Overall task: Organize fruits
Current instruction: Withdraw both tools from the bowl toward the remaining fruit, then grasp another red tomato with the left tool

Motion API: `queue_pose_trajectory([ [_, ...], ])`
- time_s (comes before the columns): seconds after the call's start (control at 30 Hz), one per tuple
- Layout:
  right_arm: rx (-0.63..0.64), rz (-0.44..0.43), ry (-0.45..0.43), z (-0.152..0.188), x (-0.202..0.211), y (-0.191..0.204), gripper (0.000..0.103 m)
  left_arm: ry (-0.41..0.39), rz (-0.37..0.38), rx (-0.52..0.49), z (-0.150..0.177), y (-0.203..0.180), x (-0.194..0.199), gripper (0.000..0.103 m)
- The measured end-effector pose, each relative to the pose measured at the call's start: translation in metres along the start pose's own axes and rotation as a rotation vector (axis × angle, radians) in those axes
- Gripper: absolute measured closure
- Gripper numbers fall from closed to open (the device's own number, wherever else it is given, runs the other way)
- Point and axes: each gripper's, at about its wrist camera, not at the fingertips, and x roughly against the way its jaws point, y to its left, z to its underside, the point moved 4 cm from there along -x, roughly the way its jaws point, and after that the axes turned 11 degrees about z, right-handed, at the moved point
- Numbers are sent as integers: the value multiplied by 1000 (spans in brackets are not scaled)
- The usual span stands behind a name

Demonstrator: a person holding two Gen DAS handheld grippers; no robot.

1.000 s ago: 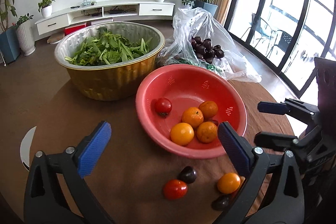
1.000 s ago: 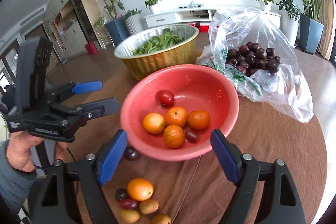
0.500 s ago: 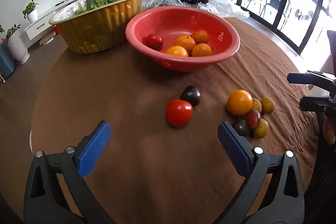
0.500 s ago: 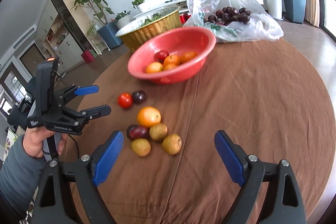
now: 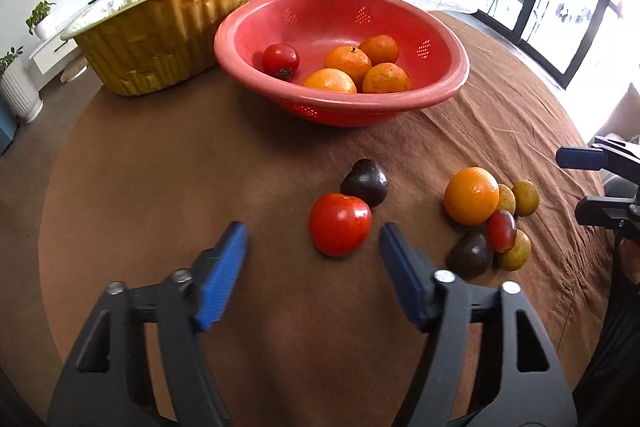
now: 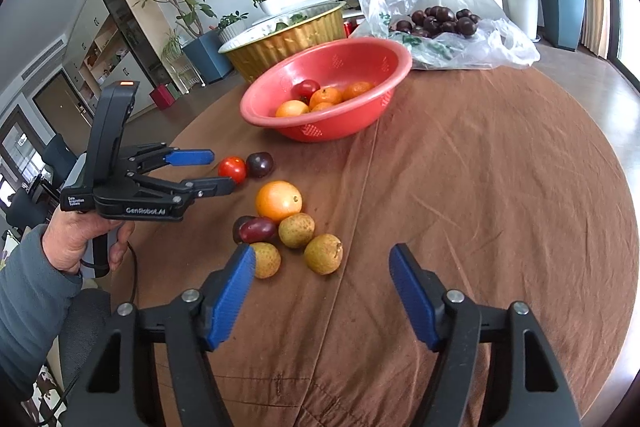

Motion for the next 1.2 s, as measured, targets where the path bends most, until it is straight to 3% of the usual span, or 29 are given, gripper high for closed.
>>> queue_pose_trajectory([
  [0.3, 0, -3, 19, 3, -7, -2, 35, -1, 29, -21, -3, -7, -7, 48],
  [0.43, 8, 2, 17, 2, -7, -1, 37, 9, 52, -33, -4, -10, -12, 70],
  [0.73, 35, 14, 36, 1, -9, 1, 41, -15, 57, -24, -2, -11, -12, 72],
  [1.2, 218, 78, 87, -5, -24, 12, 53, -85, 82, 28, 5, -9, 3, 73],
])
